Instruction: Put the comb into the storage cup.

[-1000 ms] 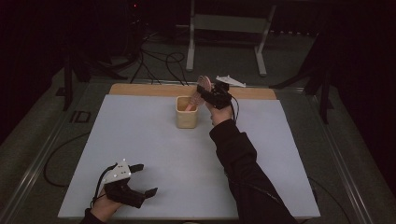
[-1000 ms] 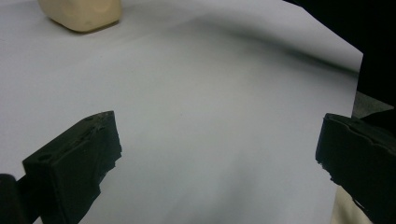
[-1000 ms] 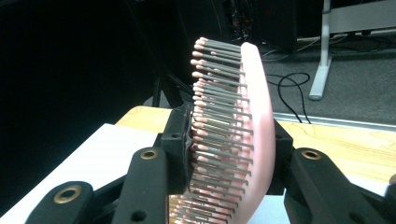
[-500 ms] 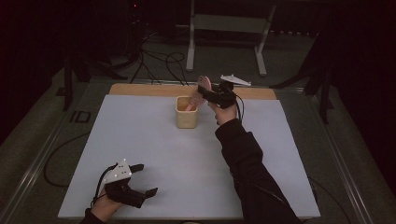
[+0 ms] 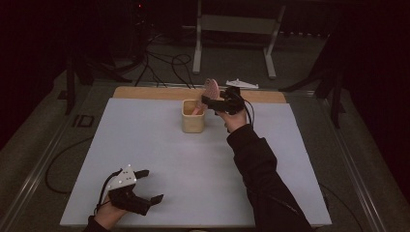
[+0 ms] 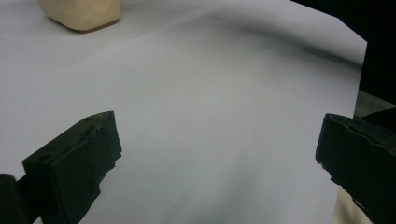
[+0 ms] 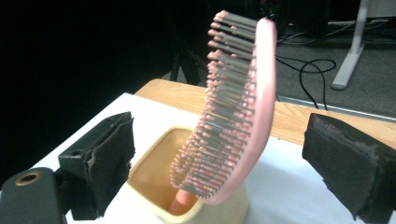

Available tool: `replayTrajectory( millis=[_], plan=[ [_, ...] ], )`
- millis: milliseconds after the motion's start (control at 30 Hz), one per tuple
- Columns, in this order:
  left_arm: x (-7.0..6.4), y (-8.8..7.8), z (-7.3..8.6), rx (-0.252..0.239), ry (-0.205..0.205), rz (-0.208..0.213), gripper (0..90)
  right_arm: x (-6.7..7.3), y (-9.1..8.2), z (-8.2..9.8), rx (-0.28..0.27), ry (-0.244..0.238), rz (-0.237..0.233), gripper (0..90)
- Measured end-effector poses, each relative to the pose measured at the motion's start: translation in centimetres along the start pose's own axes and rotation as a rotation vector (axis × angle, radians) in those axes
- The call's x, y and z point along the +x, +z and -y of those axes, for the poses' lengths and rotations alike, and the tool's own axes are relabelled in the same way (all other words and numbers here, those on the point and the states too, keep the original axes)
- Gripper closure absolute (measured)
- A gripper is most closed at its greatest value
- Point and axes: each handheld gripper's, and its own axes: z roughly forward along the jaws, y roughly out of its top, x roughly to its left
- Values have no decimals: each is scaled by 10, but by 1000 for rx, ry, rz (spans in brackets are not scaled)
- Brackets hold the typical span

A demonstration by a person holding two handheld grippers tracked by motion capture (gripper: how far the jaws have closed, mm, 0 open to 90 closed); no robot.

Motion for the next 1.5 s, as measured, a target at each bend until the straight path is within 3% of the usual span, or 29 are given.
replayTrajectory(
  millis=[300,667,1133,1500],
  plan=[
    [0,-1,1,-3,-1,-3,3,0,2,2,23,-51,10,93],
    [0,-2,1,-3,0,-5,3,1,1,-1,45,-83,-27,93],
    [-1,-2,1,-1,0,-4,3,1,-11,-2,82,-115,-45,93],
    [-1,-2,0,-1,-1,-4,3,-3,-31,10,90,-143,-47,93]
  ],
)
